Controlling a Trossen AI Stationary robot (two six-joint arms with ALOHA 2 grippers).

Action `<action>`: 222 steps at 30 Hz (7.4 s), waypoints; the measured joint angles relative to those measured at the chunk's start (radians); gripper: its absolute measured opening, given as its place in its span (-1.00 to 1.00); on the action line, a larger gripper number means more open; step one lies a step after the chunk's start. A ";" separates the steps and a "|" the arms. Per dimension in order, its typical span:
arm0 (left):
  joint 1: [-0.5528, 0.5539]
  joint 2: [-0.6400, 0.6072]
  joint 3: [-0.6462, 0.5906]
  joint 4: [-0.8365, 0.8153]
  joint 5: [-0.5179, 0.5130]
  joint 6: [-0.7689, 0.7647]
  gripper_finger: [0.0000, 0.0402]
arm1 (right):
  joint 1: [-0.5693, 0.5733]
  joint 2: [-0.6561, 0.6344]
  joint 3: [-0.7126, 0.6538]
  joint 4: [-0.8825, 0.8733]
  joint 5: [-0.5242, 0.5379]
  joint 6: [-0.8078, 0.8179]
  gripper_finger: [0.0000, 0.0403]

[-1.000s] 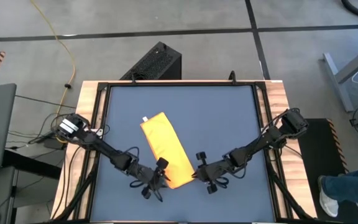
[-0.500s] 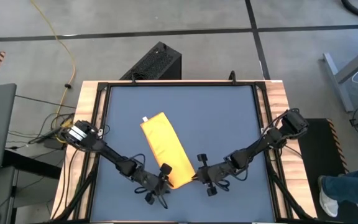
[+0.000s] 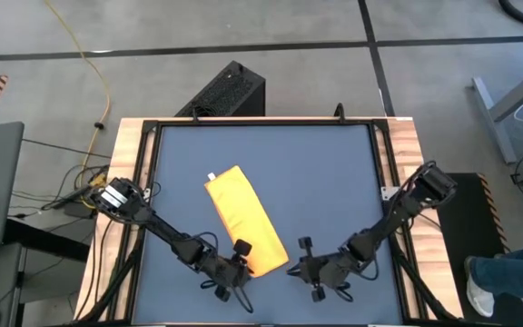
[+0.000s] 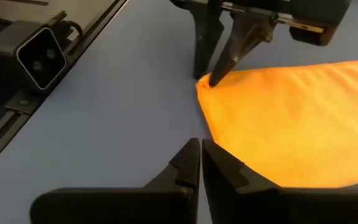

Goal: Roll towel into tight, uniform cylinder
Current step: Roll the orange towel

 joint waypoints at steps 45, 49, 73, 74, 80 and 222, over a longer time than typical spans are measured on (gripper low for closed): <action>-0.296 -0.077 0.001 -0.343 -0.138 -0.501 -1.00 | -0.696 0.441 0.624 -0.228 -0.279 -0.119 -0.84; -0.296 -0.092 0.000 -0.358 -0.143 -0.494 -1.00 | -0.729 0.443 0.579 -0.248 -0.278 -0.102 -0.91; -0.236 -0.138 -0.002 -0.342 -0.107 -0.354 -1.00 | -0.603 0.114 0.440 -0.535 -0.098 -0.021 -0.76; -0.226 -0.138 -0.002 -0.324 -0.104 -0.338 -1.00 | -0.590 0.089 0.440 -0.566 -0.098 -0.021 -0.75; -0.182 -0.138 -0.002 -0.260 -0.038 -0.276 -1.00 | -0.439 0.003 0.441 -0.578 -0.181 0.016 -0.74; -0.362 -0.127 -0.047 -0.050 -0.099 -0.539 -1.00 | -0.119 0.457 0.533 -0.117 -0.438 0.520 -0.89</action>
